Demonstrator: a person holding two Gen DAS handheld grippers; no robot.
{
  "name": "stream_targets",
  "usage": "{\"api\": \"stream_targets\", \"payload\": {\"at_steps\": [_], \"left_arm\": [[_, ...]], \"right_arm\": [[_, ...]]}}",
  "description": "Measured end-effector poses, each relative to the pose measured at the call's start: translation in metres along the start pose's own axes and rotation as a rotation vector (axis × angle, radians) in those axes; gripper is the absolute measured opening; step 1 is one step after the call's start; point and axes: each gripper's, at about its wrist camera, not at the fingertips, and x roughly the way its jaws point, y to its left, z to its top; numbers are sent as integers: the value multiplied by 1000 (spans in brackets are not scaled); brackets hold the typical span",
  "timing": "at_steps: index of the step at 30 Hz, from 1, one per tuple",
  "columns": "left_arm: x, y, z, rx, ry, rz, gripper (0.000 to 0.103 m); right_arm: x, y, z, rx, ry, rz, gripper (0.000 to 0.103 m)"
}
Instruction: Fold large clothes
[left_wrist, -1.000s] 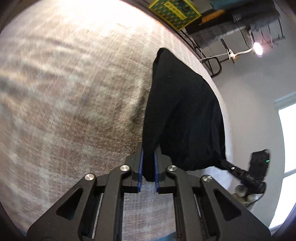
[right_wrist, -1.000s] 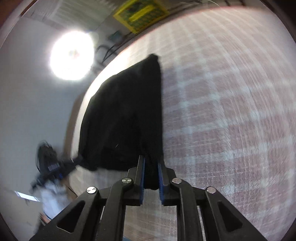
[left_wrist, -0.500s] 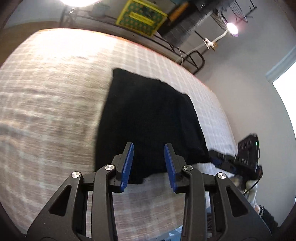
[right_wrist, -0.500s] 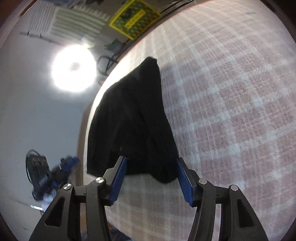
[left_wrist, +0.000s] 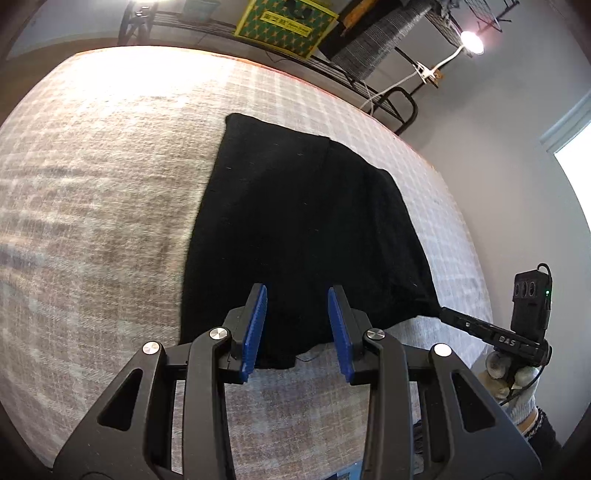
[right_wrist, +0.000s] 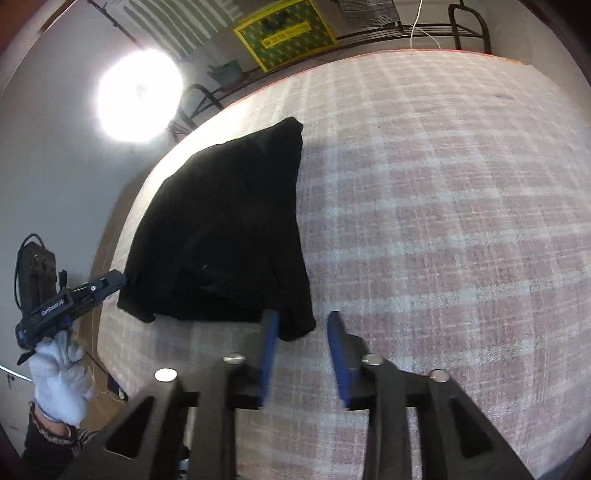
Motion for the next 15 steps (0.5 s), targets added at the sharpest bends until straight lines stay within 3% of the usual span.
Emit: {"api": "stream_targets", "payload": {"at_steps": [3,10,15], "left_arm": [[8,-3,0,5,17,-5,33],[24,-8,-1,-16,43,-77,33],[46,-17,-7,52,113,-38,33]], "right_arm": [[-6,0,-3,-21,1,94,34],[-20,37,1,-139,-135,96,34],[7,49,18,-188,-100,80,36]]}}
